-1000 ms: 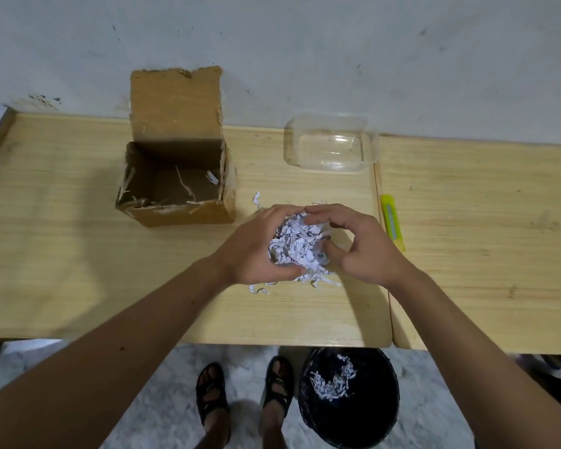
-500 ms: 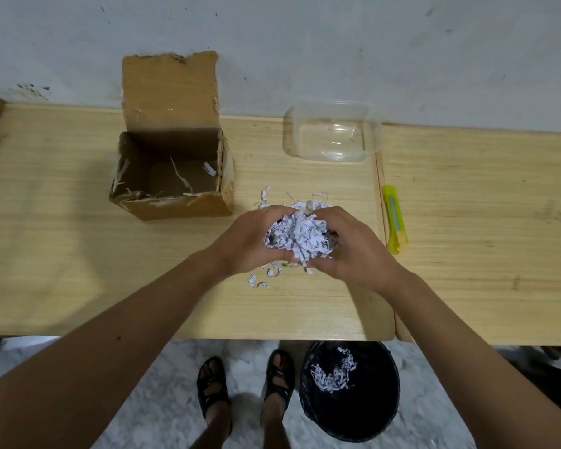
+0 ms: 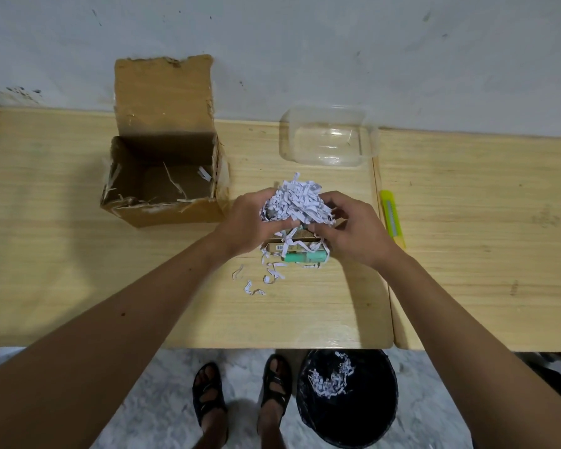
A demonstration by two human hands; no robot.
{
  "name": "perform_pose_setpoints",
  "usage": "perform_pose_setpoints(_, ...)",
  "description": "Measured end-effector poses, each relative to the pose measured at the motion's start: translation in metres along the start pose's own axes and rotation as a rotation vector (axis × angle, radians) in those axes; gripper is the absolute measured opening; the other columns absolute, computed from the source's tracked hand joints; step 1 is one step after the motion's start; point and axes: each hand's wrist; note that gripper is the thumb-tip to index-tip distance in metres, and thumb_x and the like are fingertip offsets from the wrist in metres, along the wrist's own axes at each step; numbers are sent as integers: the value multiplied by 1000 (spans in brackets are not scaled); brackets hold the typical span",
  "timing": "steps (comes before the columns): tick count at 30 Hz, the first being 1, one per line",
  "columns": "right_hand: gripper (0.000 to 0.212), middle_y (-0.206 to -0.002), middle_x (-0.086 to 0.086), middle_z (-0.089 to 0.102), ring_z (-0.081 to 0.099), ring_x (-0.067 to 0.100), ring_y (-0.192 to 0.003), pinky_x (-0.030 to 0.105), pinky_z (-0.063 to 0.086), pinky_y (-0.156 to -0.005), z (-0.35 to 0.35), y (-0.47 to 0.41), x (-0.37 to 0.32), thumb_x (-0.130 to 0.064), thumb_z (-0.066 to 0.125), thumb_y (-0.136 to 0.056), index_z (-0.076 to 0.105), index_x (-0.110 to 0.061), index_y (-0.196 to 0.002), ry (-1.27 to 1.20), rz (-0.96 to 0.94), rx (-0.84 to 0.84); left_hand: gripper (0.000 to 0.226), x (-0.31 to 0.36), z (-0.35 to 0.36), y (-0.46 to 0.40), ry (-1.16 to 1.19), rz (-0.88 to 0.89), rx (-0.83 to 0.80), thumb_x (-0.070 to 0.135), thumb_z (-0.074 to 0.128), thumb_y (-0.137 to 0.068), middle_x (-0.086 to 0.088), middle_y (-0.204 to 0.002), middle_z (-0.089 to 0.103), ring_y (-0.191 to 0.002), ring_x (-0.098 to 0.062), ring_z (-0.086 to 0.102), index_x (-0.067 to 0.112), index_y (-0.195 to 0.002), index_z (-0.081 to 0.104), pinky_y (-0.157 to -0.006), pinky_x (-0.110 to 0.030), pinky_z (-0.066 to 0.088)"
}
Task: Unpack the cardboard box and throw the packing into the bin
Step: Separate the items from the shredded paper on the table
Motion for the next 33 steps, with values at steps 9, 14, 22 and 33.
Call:
perform_pose_setpoints(9, 56, -130, -7, 61, 62, 13, -116, 31, 54, -93, -9, 16, -3, -21, 87, -81, 66, -23, -132, -8, -123, 183, 51, -8, 3, -5, 58, -9, 9, 25, 88, -80, 2, -109, 77, -92, 7, 70, 3, -123, 71, -87, -13, 52)
perform_pose_setpoints(14, 26, -100, 4, 69, 65, 17, -93, 24, 50, -80, -9, 41, -12, 0, 81, -82, 77, -15, -103, 11, -276, 181, 54, -11, 3, -7, 60, -6, 12, 29, 88, -80, -1, -113, 78, -95, 0, 70, 2, -123, 71, -89, -14, 51)
perform_pose_setpoints(22, 30, -107, -4, 65, 60, 23, -101, 39, 52, -88, 10, 47, 8, -27, 80, -80, 78, -21, -109, 216, -252, -45, 51, -11, 3, -7, 50, -16, 6, 30, 89, -79, 4, -108, 78, -92, 6, 70, 8, -122, 72, -86, -16, 53)
perform_pose_setpoints(33, 45, -111, -7, 65, 58, 23, -102, 38, 51, -88, 2, 34, 3, -30, 89, -74, 73, -20, -115, 363, -240, -100, 52, -9, 2, -4, 73, -39, -3, 33, 87, -79, 4, -109, 78, -98, -6, 74, 9, -122, 72, -91, -31, 59)
Point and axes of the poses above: each hand's wrist, its own y-axis away from the middle knuckle, its own z-axis out of the palm, x = y × z
